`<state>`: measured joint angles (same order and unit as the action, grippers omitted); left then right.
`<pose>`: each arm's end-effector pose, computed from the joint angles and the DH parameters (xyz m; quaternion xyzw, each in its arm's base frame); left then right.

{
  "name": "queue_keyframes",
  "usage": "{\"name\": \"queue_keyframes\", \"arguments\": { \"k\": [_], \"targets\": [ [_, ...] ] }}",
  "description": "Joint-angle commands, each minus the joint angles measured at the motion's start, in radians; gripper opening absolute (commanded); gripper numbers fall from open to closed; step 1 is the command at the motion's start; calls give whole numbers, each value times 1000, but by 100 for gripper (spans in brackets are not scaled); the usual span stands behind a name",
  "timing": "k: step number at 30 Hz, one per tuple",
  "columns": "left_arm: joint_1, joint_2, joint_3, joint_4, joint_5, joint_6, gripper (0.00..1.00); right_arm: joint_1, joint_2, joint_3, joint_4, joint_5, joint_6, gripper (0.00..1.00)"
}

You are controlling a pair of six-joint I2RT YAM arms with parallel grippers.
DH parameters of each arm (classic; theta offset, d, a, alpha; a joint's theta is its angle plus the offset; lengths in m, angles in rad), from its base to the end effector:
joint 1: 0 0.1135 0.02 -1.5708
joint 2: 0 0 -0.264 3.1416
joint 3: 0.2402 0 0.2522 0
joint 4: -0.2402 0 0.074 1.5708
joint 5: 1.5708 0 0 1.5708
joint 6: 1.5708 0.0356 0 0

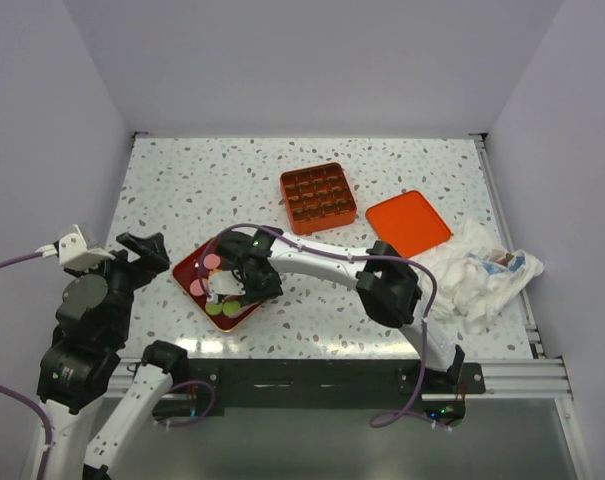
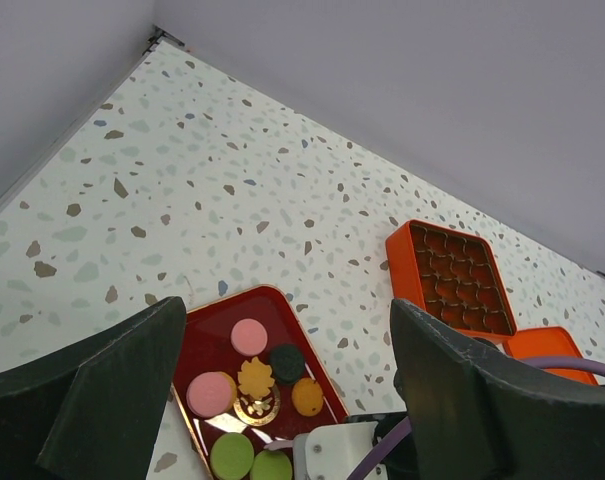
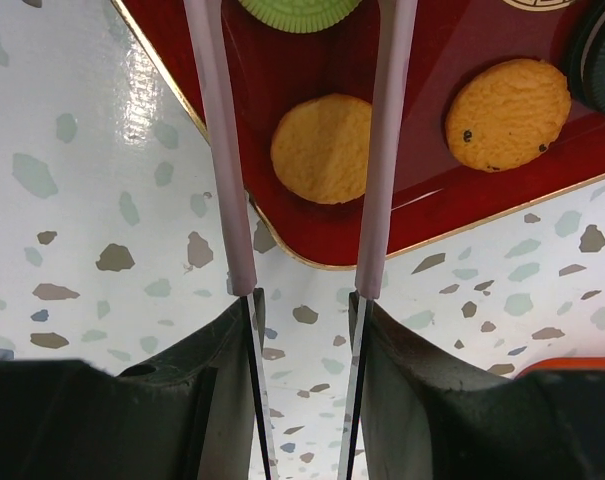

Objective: Pack the cookies
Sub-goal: Pick up the fake cookies from the plate, then place the fake cookies in the packing box.

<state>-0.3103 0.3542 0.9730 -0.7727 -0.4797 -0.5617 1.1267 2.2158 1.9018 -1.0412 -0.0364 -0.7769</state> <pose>0.0445 0.0030 0.3798 -0.2458 0.7124 -0.1034 0.6491 0.1937 0.4102 0.1988 -0.8107 0.5752 0.0365 0.1028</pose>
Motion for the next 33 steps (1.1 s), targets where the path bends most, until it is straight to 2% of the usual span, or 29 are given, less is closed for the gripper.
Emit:
{"name": "queue_keyframes", "arguments": {
  "k": [1,7,11,17,22,25,29,33],
  "targets": [
    [-4,-3,3,26,-11,-14,88,7,-10,39,23,24,21,40],
    [-4,0,9,27,-8,-12,88,8,-34,34,21,17,25,26],
    [-4,2,10,30,-4,-10,88,2,-93,6,27,-11,27,22],
    [-4,5,3,42,4,-6,88,-71,-218,-21,23,-72,44,19],
    [-4,9,-22,73,23,-6,88,-195,-287,-9,-2,-149,71,16],
    [-4,20,-36,95,36,-6,88,-283,-317,0,0,-116,65,15],
    [-4,34,-59,122,61,-1,88,-463,-283,57,-29,-82,28,15],
    [-4,52,-79,160,81,2,88,-562,-243,98,-31,-10,-38,15]
  ]
}}
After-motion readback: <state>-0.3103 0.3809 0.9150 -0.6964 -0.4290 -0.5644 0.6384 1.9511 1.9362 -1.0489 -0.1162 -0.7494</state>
